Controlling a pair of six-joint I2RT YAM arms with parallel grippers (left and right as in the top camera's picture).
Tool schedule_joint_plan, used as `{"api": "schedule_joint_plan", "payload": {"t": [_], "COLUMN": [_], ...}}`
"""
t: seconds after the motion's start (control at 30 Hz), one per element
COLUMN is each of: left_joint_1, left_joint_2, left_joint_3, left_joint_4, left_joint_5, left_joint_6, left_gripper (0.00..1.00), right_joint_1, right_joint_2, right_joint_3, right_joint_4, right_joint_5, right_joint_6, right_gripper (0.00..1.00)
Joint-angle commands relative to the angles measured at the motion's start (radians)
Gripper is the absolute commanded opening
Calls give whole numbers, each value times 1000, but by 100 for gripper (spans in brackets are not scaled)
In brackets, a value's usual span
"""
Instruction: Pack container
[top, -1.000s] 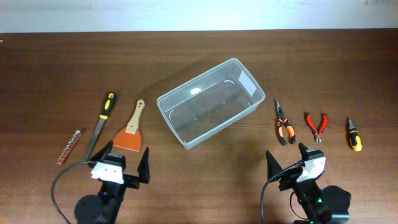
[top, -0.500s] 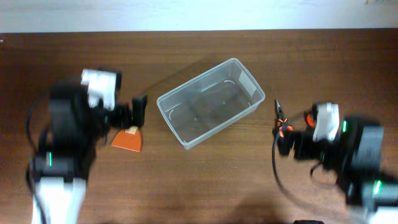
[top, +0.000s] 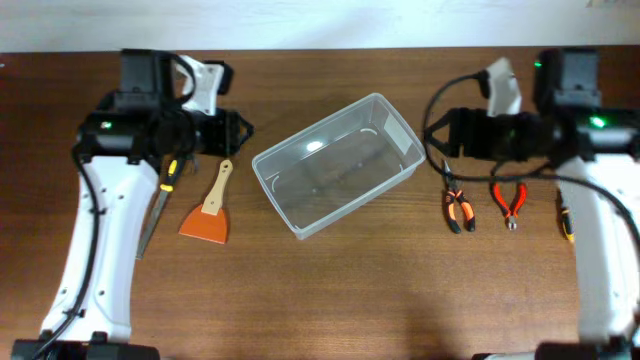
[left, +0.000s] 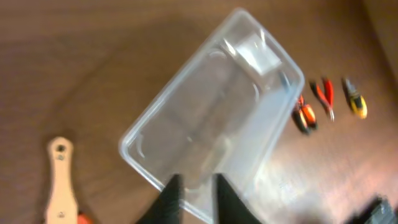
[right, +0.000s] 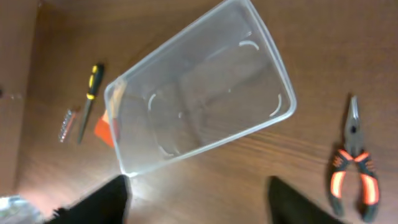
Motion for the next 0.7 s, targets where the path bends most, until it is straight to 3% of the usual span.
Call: {"api": "schedule_joint_plan", "payload": {"t": [0.0, 0.2, 0.23, 0.37, 0.47, 0.67], "left_joint_1": [-111, -367, -401, -515, -575, -639], "left_joint_2": [3, 10, 16, 43, 76, 127], "left_joint_3": [24, -7, -20, -83, -131, -206], "left_joint_4": [-47, -145, -149, -151, -150, -121], "left_joint_5": [-94, -442, -439, -412, -417, -417], "left_joint_6": [78, 105, 105, 105, 103, 96], "left_gripper": [6, 2, 2, 2, 2, 2], "right_joint_1": [64, 156, 166, 172, 172, 172], "right_joint_2": [74, 195, 215, 273, 307, 362], "right_joint_3": [19, 19, 19, 19, 19, 19], "right_joint_4": [16, 51, 56, 74, 77, 104], "right_joint_5": [119, 300, 311, 314, 314, 314], "right_joint_6": [71, 121, 121, 121, 120, 119], "right_gripper": [64, 42, 33, 14, 7, 5]}}
